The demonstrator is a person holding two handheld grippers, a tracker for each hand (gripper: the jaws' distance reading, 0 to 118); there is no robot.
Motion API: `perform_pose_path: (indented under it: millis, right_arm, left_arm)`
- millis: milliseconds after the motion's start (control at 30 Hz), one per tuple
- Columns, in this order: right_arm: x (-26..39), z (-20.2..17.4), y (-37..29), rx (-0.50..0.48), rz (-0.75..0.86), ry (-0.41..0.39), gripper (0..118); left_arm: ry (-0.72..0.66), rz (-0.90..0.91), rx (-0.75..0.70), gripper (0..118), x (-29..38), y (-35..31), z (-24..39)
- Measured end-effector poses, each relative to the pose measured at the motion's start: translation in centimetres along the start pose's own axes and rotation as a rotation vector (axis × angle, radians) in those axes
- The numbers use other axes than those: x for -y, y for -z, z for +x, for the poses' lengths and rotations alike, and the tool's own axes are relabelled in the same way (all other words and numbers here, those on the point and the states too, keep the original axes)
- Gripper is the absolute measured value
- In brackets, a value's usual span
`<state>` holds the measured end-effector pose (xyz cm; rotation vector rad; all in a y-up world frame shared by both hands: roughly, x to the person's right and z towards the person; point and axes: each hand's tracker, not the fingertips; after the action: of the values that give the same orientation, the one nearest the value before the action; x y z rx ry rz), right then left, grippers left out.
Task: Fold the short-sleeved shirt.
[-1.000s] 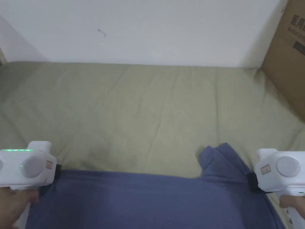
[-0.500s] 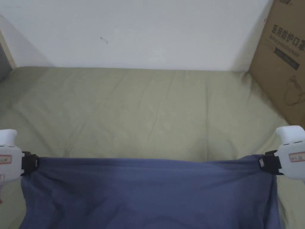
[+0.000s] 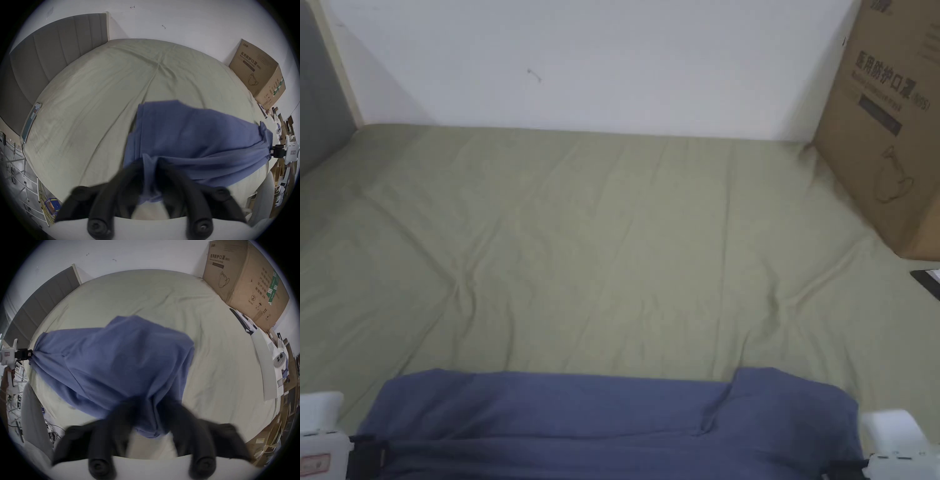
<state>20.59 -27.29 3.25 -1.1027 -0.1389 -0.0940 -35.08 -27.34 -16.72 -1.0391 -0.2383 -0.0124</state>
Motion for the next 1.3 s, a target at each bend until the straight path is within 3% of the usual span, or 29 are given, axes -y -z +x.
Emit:
perform_pose_path:
  millis: [33,67,100,133,200,267,333,367,400,433,467,500,600,767,800,833,867,900,933,967,1000,1067,1133,1300]
  right_arm:
    - [0.2,0.0,-0.1,0.013,0.009,0.009,68]
    - [0.3,0.1,-0.3,0.039,0.012,0.023,91]
    - [0.3,0.3,-0.7,0.055,0.013,0.039,91]
    - [0.3,0.7,-1.5,0.046,0.033,0.066,89]
    - [0.0,0.7,-3.7,0.065,0.1,0.124,89]
    - [-0.2,-0.1,-6.3,0.058,0.217,0.125,85]
    - [0.0,-2.3,-8.9,0.092,0.362,0.127,62]
    - [0.1,-3.4,-9.5,0.083,0.419,0.129,43]
    - [0.0,-4.4,-9.7,0.059,0.439,0.127,29]
    - [-0.1,-5.5,-9.7,0.032,0.455,0.127,16]
    - [-0.3,-6.6,-9.5,0.009,0.476,0.123,7]
    - [-0.5,-7.8,-9.0,0.002,0.468,0.097,0]
    - [-1.2,-11.1,-7.3,0.028,0.454,0.0,0]
    - [-1.9,-14.4,-5.1,-0.094,0.416,-0.037,0]
    - [-2.0,-14.9,-4.8,-0.094,0.409,-0.049,0]
    - [-2.1,-15.6,-4.7,-0.095,0.404,-0.063,0]
    - [-2.1,-16.1,-4.5,-0.104,0.396,-0.073,0]
    - [-2.2,-16.3,-4.3,-0.118,0.388,-0.08,0]
    - [-2.3,-16.6,-4.1,-0.138,0.375,-0.086,0]
    - [-2.2,-16.9,-4.0,-0.147,0.368,-0.09,0]
    - [-2.2,-17.2,-3.9,-0.145,0.36,-0.096,0]
    - [-1.8,-18.0,-3.6,-0.12,0.346,-0.127,0]
    - [-1.5,-18.5,-3.4,-0.123,0.333,-0.143,0]
    - [-1.1,-18.8,-3.0,-0.142,0.298,-0.139,0]
  left_arm:
    - [0.005,0.003,-0.017,45,0.1,0.0,0.0]
    - [0.012,0.004,-0.037,77,0.1,-0.2,-0.1]
    - [0.002,0.011,-0.052,94,0.1,-0.7,-0.3]
    - [-0.023,0.046,-0.046,99,0.1,-1.7,-0.4]
    - [-0.106,0.121,0.005,100,-0.1,-3.7,-1.0]
    - [-0.164,0.167,0.059,100,-0.1,-5.6,-1.4]
    - [-0.19,0.192,0.103,100,0.3,-6.8,-1.3]
    - [-0.189,0.175,0.135,96,0.5,-7.2,-1.1]
    - [-0.196,0.164,0.161,83,0.9,-7.3,-1.0]
    - [-0.191,0.169,0.171,57,1.3,-7.4,-0.9]
    - [-0.189,0.169,0.174,14,1.7,-7.1,-0.6]
    - [-0.197,0.156,0.175,1,2.0,-6.8,-0.5]
    - [-0.219,0.109,0.187,0,3.5,-5.7,-1.0]
    - [-0.363,0.119,0.275,0,5.4,-5.2,-3.6]
    - [-0.399,0.127,0.286,6,5.6,-5.2,-4.4]
    - [-0.443,0.135,0.303,28,5.7,-4.9,-5.3]
    - [-0.478,0.13,0.331,28,5.7,-4.6,-6.4]
    - [-0.508,0.124,0.364,38,5.6,-4.2,-7.1]
    - [-0.542,0.114,0.391,63,5.5,-3.7,-7.9]
    - [-0.57,0.09,0.417,106,5.4,-2.9,-8.4]
    - [-0.61,0.088,0.444,117,5.4,-2.5,-8.8]
    - [-0.675,0.106,0.533,117,5.2,-1.5,-9.5]
    - [-0.715,0.096,0.531,117,4.9,-0.2,-9.9]
    - [-0.832,0.108,0.663,117,3.8,1.7,-10.6]
